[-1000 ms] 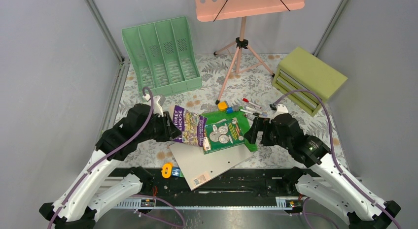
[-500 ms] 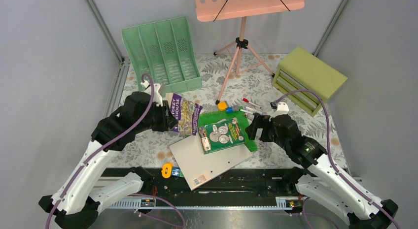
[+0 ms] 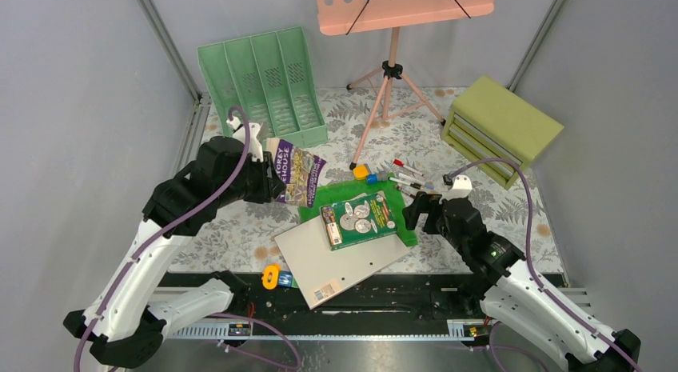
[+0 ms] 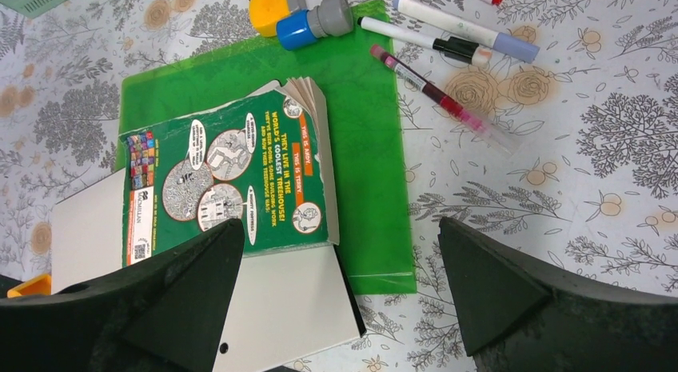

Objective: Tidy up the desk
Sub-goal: Pick up the book from the center of the board, then place the book in the storage box.

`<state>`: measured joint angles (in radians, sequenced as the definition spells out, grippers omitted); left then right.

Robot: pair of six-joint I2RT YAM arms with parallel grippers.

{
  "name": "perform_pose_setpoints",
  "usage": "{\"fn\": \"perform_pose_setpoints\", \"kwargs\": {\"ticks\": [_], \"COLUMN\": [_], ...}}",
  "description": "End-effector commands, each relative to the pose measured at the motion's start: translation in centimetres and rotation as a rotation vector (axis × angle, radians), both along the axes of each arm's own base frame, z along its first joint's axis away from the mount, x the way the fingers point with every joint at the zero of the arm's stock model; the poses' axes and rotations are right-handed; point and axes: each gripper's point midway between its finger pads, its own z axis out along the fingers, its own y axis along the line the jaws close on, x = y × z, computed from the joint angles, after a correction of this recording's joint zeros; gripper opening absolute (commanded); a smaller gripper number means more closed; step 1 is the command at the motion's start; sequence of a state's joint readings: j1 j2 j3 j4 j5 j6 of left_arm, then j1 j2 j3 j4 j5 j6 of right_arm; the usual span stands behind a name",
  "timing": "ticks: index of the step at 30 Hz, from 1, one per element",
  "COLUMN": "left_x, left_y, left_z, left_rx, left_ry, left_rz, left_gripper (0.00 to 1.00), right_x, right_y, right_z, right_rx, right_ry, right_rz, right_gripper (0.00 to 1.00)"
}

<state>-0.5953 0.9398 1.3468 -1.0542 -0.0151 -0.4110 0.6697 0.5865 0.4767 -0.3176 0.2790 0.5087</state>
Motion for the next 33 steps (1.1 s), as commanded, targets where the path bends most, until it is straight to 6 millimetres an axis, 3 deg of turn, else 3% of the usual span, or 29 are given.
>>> {"fn": "perform_pose_setpoints", "kwargs": {"ticks": [1, 8, 16, 23, 33], "left_x": [1.8, 2.9, 5.9, 9.1, 12.5], "left_y": [-0.8, -2.0, -2.7, -0.8, 3.6], "left_z": [5.3, 6.2, 6.2, 7.5, 7.7], "left_rx": [-0.093, -0.156, -0.249, -0.273, -0.135], "left_ry": [-0.162, -0.159, -0.09, -0.089, -0.134], "left_rz": [0.009, -0.006, -0.009, 0.047, 0.225], "left_gripper": [0.0, 0.0, 0.0, 0.0, 0.0], "right_x": [1.0, 0.8, 0.8, 0.8, 0.9], "right_y": [0.0, -0.4, -0.5, -0.6, -0.6], "right_z": [1.0, 0.6, 0.4, 0.3, 0.1], "right_rx": [0.019, 0.03, 0.031, 0.03, 0.021], "right_ry": [-0.051, -0.043, -0.04, -0.037, -0.028], "right_rz": [-0.034, -0.062, -0.072, -0.075, -0.077], "right_gripper": [0.99, 0.99, 0.99, 0.99, 0.99]}}
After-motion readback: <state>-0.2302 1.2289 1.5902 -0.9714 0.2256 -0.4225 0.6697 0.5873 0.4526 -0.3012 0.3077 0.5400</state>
